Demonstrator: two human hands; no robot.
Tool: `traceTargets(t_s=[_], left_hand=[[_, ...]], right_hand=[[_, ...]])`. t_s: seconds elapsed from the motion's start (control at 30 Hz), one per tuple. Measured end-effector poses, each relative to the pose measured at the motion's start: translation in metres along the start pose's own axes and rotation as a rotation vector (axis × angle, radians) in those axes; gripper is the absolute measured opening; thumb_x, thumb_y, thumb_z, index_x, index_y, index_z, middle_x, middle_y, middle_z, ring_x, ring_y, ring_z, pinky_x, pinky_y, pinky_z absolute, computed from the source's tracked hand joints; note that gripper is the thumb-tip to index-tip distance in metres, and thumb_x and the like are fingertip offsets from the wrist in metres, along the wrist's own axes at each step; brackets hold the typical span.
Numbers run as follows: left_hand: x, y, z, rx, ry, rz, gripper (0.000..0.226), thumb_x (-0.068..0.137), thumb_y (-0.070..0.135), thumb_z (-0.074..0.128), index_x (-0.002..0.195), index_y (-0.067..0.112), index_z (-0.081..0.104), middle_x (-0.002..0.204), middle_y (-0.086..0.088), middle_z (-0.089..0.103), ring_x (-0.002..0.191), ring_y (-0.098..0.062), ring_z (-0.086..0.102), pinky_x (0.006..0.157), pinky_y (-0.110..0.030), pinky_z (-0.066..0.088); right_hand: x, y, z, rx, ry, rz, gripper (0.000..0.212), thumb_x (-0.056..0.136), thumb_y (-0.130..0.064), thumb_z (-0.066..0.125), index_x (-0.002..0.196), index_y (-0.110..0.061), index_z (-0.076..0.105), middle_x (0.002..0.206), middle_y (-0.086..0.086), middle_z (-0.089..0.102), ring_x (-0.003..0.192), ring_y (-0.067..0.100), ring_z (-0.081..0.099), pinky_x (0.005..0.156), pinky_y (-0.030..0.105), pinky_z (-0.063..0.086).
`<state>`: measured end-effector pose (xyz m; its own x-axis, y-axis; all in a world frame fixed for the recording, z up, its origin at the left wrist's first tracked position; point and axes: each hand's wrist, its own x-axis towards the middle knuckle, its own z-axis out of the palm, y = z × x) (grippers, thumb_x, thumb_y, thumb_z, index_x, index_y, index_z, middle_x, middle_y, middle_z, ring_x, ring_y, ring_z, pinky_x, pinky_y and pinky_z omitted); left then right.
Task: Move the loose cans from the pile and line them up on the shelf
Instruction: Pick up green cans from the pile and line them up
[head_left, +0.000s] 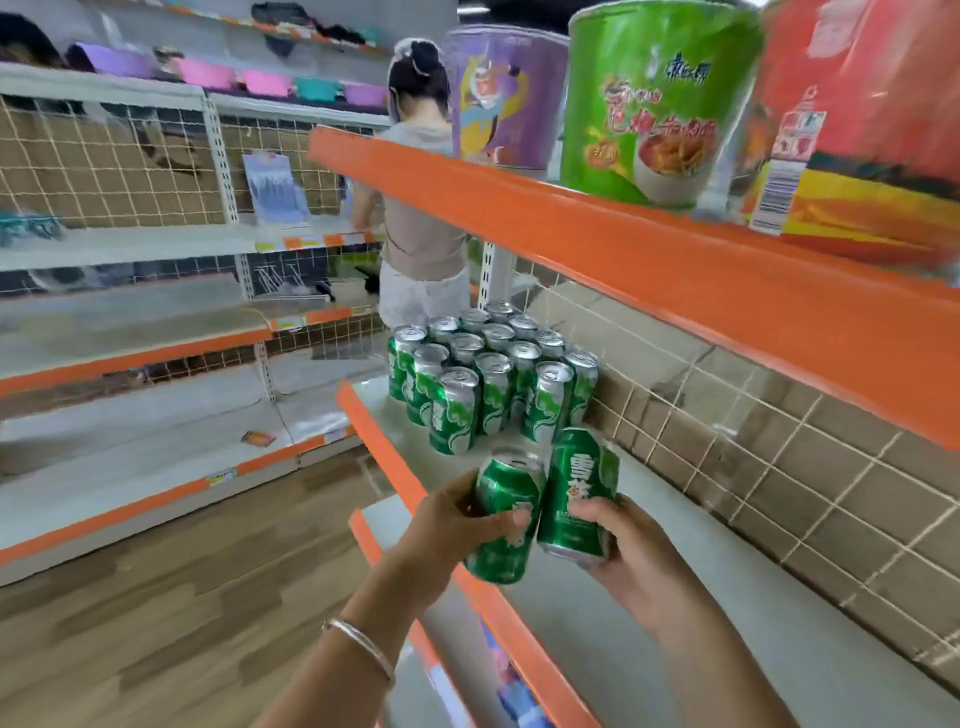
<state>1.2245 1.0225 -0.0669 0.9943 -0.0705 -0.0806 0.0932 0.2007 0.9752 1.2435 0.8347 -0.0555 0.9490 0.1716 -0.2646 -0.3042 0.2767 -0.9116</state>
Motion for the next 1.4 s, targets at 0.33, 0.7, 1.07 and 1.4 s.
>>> traceTargets(t_s=[0.33, 0.7, 1.07, 1.4], left_hand=[[0.091, -0.010, -0.056, 0.133, -0.137, 0.015, 0.048, 0.067, 0.012, 0.082, 0.111, 0.020, 0.065, 0.105, 0.001, 0.073, 0.097, -0.009, 0.065, 0.087, -0.024, 0.053], [0.107, -0.030, -0.090, 0.236, -0.194, 0.069, 0.077, 0.057, 0.048, 0.081, 0.124, 0.019, 0.056, 0.112, 0.004, 0.070, 0.110, -0.011, 0.062, 0.097, -0.029, 0.049], [0.104, -0.026, -0.086, 0.355, -0.299, 0.131, 0.086, 0.053, 0.045, 0.084, 0.129, 0.039, 0.045, 0.116, 0.019, 0.066, 0.113, -0.002, 0.059, 0.098, -0.026, 0.047], [0.093, -0.037, -0.077, 0.392, -0.082, 0.233, 0.085, 0.040, 0.075, 0.075, 0.115, 0.044, 0.048, 0.117, 0.008, 0.050, 0.105, 0.006, 0.055, 0.097, -0.015, 0.044]], right_hand=[[0.087, 0.034, 0.016, -0.105, 0.302, -0.114, 0.052, 0.064, -0.011, 0.084, 0.111, -0.011, 0.061, 0.107, 0.012, 0.071, 0.102, 0.030, 0.066, 0.098, 0.049, 0.048], [0.116, 0.034, 0.009, -0.767, 0.472, -0.280, 0.076, 0.066, -0.045, 0.081, 0.132, -0.030, 0.048, 0.121, -0.003, 0.054, 0.113, 0.015, 0.051, 0.099, 0.040, 0.043], [0.142, 0.028, 0.043, -0.676, 0.416, -0.393, 0.037, 0.077, -0.025, 0.074, 0.109, -0.033, 0.057, 0.098, -0.020, 0.062, 0.091, -0.003, 0.059, 0.072, 0.004, 0.043], [0.141, 0.027, 0.071, -0.499, 0.567, -0.332, 0.043, 0.058, -0.041, 0.069, 0.095, -0.034, 0.049, 0.093, -0.003, 0.061, 0.084, 0.015, 0.058, 0.070, 0.027, 0.042]])
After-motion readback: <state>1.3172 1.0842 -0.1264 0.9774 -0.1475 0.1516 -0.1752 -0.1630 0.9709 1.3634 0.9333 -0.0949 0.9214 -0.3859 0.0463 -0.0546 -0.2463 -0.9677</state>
